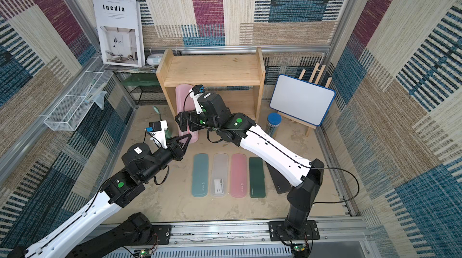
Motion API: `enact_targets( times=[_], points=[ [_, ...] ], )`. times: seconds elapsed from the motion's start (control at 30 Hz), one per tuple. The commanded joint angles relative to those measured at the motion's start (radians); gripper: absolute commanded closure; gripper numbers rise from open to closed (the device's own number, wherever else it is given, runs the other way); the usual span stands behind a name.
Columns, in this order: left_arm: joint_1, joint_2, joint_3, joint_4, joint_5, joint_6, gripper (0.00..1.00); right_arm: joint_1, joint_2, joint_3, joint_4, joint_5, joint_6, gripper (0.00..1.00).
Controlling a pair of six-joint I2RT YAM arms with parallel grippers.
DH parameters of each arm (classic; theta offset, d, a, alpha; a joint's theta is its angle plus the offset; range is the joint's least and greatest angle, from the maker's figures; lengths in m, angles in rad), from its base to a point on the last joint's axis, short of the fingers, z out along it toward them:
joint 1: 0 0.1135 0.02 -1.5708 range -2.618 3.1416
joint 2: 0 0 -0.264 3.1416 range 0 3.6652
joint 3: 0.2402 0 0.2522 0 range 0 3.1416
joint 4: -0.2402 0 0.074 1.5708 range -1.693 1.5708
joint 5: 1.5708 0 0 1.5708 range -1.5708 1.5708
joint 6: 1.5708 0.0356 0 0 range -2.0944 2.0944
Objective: Remove the pencil cases from the shelf
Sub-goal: Pick up the pencil case from the shelf, then place the pencil case at the center of the board.
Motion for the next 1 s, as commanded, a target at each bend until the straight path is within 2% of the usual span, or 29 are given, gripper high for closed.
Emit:
enact_targets(
  times=[0.0, 0.1, 0.2, 0.47, 0.53, 0.67, 0.83, 0.97],
  points=[
    [0.001, -0.006, 0.0, 0.045, -0.005, 0.018, 0.78, -0.003, 0.002, -0.006, 0.025, -0.02, 0.01, 0.0],
    [0.001, -0.007, -0.006, 0.043, -0.004, 0.016, 0.77, -0.003, 0.004, -0.006, 0.036, -0.046, 0.014, 0.11],
    [0.001, -0.011, -0.011, 0.037, -0.008, 0.018, 0.71, -0.004, 0.002, -0.01, 0.039, -0.061, 0.019, 0.18],
    [0.002, -0.036, 0.0, -0.031, -0.095, 0.047, 0.37, 0.005, -0.061, -0.096, 0.074, -0.046, 0.028, 0.24],
    [0.002, -0.053, 0.013, -0.075, -0.159, 0.058, 0.31, 0.018, -0.09, -0.138, 0.077, -0.014, 0.024, 0.23],
    [0.003, -0.103, 0.049, -0.231, -0.401, 0.053, 0.27, 0.058, -0.151, -0.288, 0.073, 0.047, 0.056, 0.22],
    [0.004, -0.186, 0.024, -0.306, -0.655, 0.094, 0.26, 0.109, -0.173, -0.512, 0.081, 0.005, 0.257, 0.22],
    [0.008, -0.216, 0.011, -0.332, -0.741, 0.155, 0.25, 0.146, -0.104, -0.602, 0.165, -0.064, 0.4, 0.22]
  ],
)
